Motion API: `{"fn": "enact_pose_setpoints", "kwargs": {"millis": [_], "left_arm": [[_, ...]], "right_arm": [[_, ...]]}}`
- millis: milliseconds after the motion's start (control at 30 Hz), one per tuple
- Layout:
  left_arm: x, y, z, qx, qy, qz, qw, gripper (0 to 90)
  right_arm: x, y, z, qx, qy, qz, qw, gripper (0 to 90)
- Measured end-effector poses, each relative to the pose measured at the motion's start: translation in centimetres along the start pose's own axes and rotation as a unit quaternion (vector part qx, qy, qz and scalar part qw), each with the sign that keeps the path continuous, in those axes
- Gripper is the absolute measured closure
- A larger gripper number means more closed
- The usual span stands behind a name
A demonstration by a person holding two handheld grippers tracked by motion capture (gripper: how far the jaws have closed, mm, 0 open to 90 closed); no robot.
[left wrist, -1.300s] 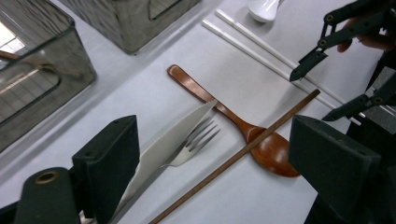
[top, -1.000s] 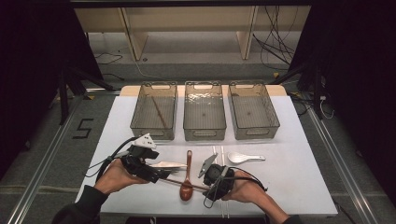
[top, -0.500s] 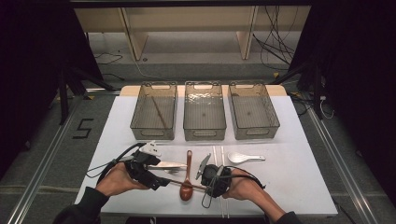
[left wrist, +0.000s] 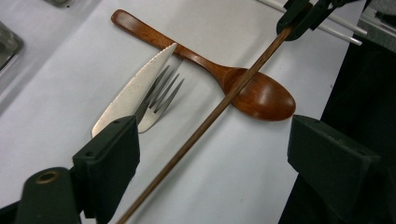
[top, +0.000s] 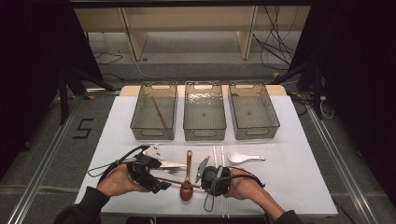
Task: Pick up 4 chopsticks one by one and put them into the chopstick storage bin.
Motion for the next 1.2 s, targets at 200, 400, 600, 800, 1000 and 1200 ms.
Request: {"fn": "enact_pose_setpoints", "kwargs": {"millis": [200,400,600,800,1000,1200], "left_arm": [[0.6,0.0,-0.7,-0.022,-0.008,-0.026,0.9994,21.5],[1.2,0.3,-1.2,-0.039,-0.009,-0.059,0.9975,27.5],[2.1,0.5,-2.2,-0.060,-0.010,-0.102,0.9929,37.2],[2.4,0.6,-2.3,-0.062,-0.012,-0.117,0.9911,47.4],[2.6,0.7,-2.5,-0.071,-0.022,-0.130,0.9887,58.8],[2.5,0.8,-2.5,-0.080,-0.031,-0.125,0.9884,69.7]], "right_arm": [[-0.4,0.2,1.2,0.011,-0.001,0.016,0.9998,84.7],[-1.0,0.5,1.6,0.014,-0.006,0.032,0.9994,84.7],[-1.3,0.7,1.8,0.017,-0.005,0.046,0.9988,84.6],[-1.7,0.8,1.7,0.015,-0.002,0.053,0.9985,84.6],[-1.8,0.9,1.7,0.016,0.000,0.060,0.9981,84.5],[-1.8,0.9,1.7,0.020,-0.002,0.064,0.9977,84.5]]}}
Point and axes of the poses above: each handheld gripper's, and its own axes: z roughly backward along the jaws, y roughly out of its top, x roughly to its right, the point moved 1 cm from there along -z, roughly forward along the jaws, and after that the axes turned 6 degrees about y, right-handed, at the moved point
